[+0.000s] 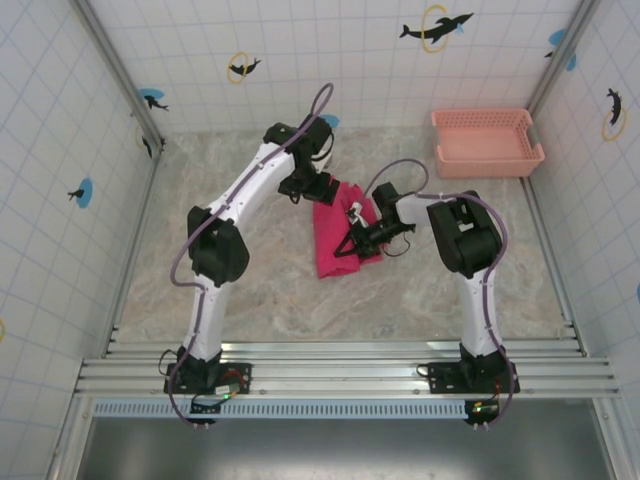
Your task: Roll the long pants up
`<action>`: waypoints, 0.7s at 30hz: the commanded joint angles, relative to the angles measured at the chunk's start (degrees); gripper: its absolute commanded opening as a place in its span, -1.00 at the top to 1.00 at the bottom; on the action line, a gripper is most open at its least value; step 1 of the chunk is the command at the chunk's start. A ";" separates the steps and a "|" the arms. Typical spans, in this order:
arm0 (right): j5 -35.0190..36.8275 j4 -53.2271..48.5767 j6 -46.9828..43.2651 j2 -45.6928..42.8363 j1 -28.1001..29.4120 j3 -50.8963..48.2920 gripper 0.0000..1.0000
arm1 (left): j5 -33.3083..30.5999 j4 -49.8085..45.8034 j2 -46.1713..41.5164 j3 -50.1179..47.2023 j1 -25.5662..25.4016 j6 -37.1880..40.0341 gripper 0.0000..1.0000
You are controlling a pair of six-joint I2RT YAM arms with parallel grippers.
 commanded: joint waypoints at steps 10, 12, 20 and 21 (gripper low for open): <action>12.57 -6.76 -3.12 2.68 -0.08 2.32 -0.01 | 0.44 -0.96 19.21 11.00 -0.07 -1.97 -0.95; 17.09 -10.86 -5.44 -0.08 -0.19 3.58 -0.22 | 0.12 -1.89 20.49 11.52 -0.02 -1.98 -0.95; 49.72 -24.61 -13.14 -17.75 2.84 10.30 -0.67 | -0.29 -2.75 21.60 9.88 -0.02 -1.38 -0.95; 54.10 -25.44 -14.02 -19.49 4.20 10.54 -0.71 | -0.38 -2.77 21.72 9.79 -0.08 -1.41 -0.95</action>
